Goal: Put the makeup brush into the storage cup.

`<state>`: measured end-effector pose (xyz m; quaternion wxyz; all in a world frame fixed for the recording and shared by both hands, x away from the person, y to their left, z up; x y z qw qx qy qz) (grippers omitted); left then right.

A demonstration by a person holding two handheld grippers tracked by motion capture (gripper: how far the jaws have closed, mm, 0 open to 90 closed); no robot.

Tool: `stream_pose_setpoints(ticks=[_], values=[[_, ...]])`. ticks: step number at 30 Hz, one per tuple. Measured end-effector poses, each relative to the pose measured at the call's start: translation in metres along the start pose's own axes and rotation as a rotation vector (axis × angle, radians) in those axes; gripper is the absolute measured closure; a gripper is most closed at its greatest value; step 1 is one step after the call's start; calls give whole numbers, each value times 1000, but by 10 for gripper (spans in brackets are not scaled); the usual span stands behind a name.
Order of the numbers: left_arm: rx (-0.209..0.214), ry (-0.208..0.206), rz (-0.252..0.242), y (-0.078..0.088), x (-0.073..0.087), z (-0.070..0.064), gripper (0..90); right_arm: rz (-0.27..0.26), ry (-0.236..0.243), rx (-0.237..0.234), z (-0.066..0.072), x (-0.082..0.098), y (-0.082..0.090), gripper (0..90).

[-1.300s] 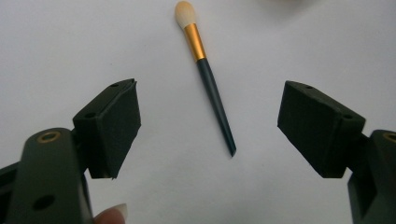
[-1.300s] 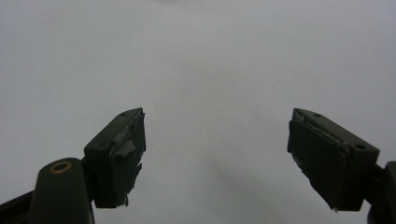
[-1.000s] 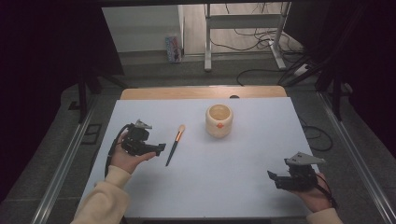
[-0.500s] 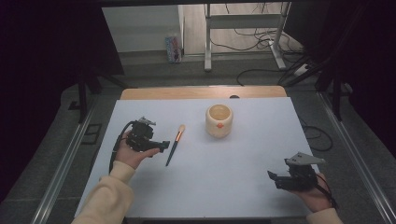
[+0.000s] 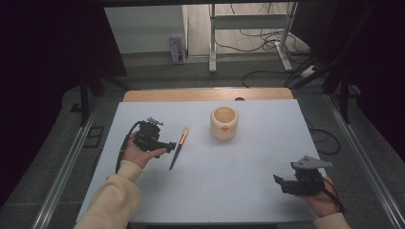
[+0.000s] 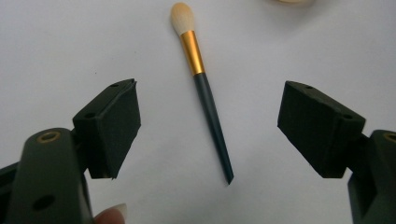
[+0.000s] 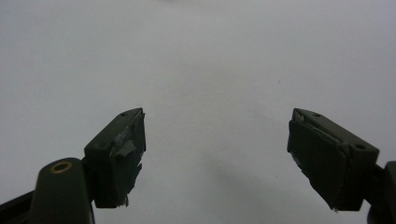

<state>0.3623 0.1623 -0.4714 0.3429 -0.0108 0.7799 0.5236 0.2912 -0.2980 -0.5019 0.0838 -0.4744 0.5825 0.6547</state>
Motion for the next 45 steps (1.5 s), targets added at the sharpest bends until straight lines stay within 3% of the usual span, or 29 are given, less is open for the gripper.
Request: stream_pose_setpoints(ticks=[12,39,45], values=[[6,8,25,-15,-9,2,215,-4,3,1,0,0,0,198],[-6,-2,72,-30,-24,0,215,-1,4,5,-1,1,0,197],[9,19,83,-36,-27,2,216,0,3,7,-1,1,0,197]])
Point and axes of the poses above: each handheld gripper's, and its own axes: y roughly backward along the jaws, x roughly out of its underside, z roughly to its left, the point moved 3 cm from there along -y, roughly forward along the jaws, and after that the axes turned 5 degrees about x, right-handed, at the moved point
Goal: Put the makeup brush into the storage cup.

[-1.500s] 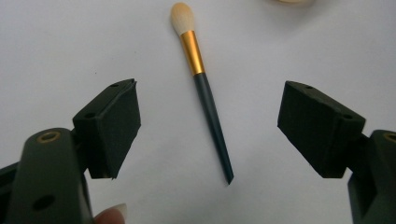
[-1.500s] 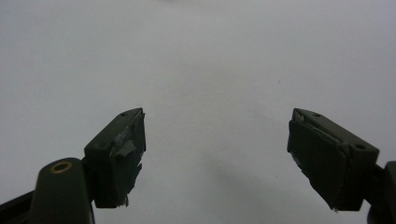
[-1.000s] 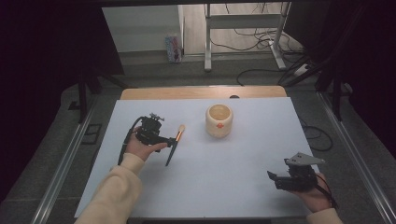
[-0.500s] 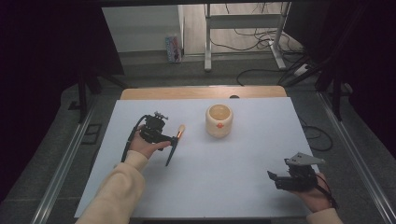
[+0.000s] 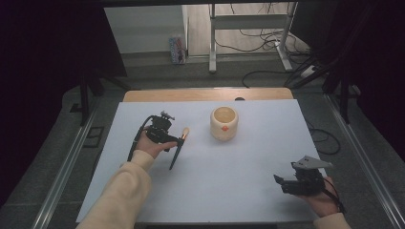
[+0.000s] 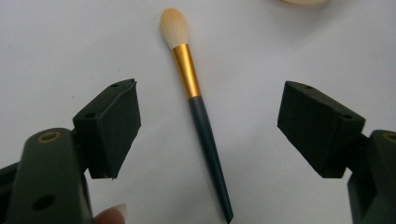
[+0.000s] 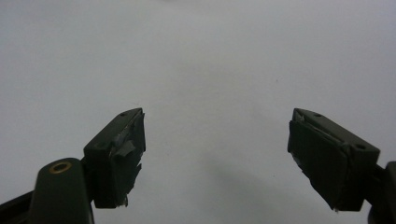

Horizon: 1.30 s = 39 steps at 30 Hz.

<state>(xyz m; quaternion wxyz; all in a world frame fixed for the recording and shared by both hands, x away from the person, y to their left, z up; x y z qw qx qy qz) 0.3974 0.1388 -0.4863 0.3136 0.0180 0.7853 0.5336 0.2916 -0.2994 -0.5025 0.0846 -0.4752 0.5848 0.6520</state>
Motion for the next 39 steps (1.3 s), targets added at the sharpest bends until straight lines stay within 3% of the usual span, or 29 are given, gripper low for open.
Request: stream_pose_setpoints(ticks=[22,39], values=[[-18,-4,66,-14,-8,-1,213,-1,7,6,0,0,0,194],[-12,35,99,-30,-20,5,215,0,10,8,0,0,-1,193]])
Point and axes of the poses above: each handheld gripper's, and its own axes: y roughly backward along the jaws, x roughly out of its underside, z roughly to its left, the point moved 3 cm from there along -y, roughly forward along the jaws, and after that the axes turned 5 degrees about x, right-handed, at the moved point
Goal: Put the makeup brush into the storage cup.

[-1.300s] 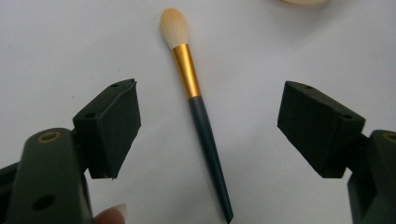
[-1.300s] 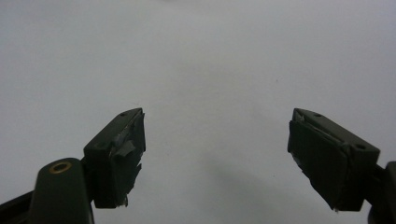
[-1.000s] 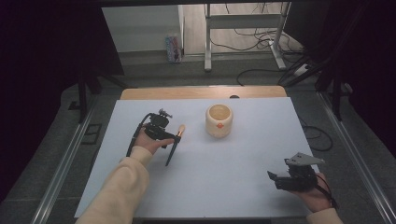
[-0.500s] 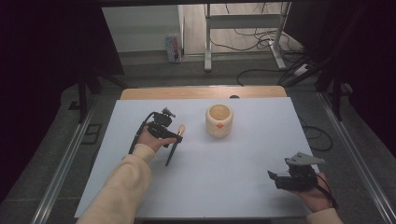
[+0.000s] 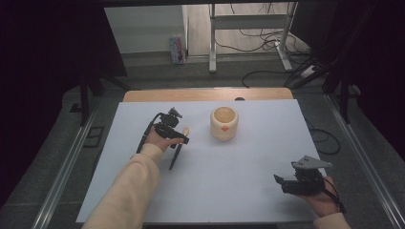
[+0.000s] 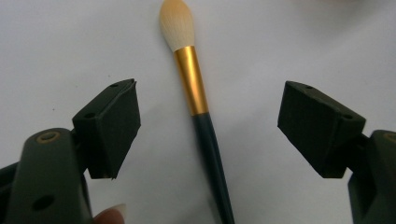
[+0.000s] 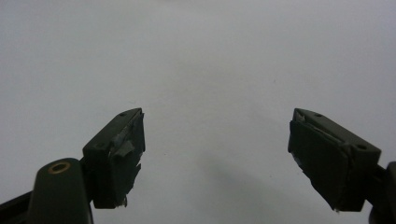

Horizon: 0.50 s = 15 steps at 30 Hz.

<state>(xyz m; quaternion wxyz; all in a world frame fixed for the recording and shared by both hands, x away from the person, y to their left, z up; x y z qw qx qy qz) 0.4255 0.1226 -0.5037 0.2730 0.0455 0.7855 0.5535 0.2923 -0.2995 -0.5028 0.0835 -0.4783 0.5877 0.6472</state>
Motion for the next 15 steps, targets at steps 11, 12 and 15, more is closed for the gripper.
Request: stream_pose_setpoints(ticks=[11,12,15], values=[[-2,16,24,-8,-5,1,216,-1,-2,3,-1,0,0,193],[-3,16,27,-9,-5,1,216,-1,-2,3,-1,0,0,192],[-13,4,42,-13,-5,1,216,2,-1,3,-1,0,0,192]])
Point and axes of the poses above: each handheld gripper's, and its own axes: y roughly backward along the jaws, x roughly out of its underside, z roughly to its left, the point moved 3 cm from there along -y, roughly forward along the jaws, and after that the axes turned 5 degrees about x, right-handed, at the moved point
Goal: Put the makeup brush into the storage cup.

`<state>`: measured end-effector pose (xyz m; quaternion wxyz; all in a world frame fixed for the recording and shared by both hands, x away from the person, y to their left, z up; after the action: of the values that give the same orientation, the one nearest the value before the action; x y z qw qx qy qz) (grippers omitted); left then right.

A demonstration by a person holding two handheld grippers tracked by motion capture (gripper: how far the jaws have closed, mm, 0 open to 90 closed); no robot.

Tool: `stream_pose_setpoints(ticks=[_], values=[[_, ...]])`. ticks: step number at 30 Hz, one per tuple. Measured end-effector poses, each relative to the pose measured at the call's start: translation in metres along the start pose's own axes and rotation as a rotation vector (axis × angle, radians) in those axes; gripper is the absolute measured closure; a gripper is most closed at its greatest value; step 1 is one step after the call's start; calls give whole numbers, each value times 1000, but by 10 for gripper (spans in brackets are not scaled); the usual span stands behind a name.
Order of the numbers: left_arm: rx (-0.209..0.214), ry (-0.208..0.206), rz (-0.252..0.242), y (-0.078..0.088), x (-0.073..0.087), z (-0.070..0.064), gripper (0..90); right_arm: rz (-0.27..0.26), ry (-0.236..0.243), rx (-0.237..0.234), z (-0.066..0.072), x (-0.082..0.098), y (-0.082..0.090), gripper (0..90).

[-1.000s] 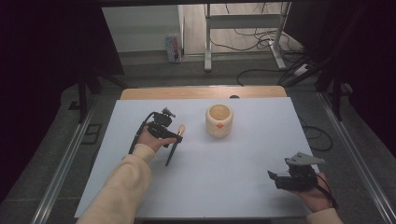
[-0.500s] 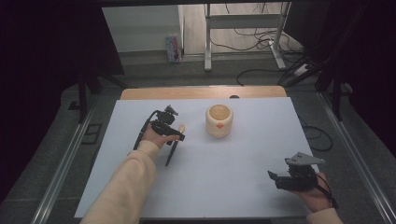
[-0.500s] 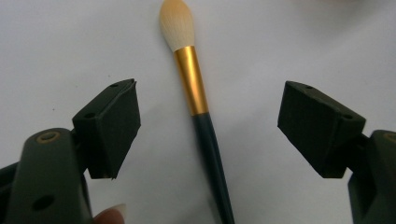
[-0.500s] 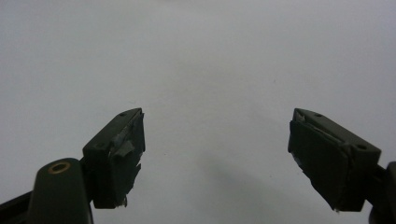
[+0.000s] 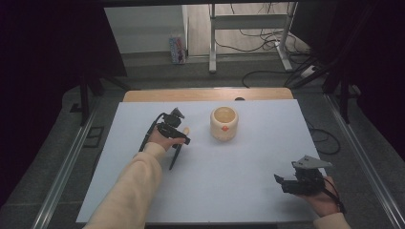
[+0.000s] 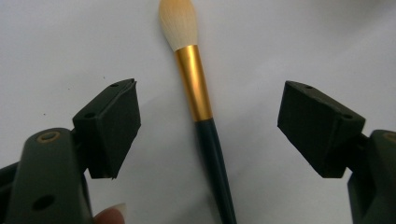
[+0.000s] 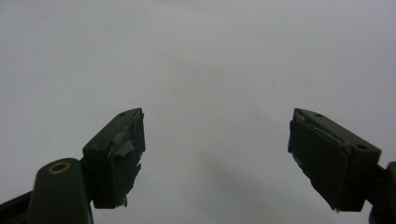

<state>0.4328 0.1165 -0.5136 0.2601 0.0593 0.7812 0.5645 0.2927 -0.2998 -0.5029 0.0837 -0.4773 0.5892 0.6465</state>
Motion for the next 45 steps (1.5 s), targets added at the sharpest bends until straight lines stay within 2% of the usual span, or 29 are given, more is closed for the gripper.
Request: stream_pose_setpoints(ticks=[11,17,27,37,44,45], values=[[-6,-12,33,-9,0,1,253,7,2,2,0,1,0,193],[-11,-20,45,-13,-1,-2,311,7,6,4,-1,2,-1,193],[-20,-2,52,-17,-2,3,387,12,9,7,-1,2,-1,193],[-10,7,64,-25,-4,3,505,12,4,13,-2,3,-2,192],[-38,33,60,-25,-6,4,597,10,5,11,-2,3,-2,192],[-44,35,61,-25,-6,4,638,10,4,11,-2,2,-2,192]])
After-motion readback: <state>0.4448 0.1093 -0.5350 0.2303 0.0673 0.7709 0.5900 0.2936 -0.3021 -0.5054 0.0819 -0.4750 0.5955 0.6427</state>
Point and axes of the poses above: each handheld gripper's, and its own axes: y roughly backward along the jaws, x roughly out of its underside, z roughly to its left, the point moved 3 cm from there along -y, roughly forward along the jaws, and after that the axes turned 5 degrees about x, right-handed, at the moved point
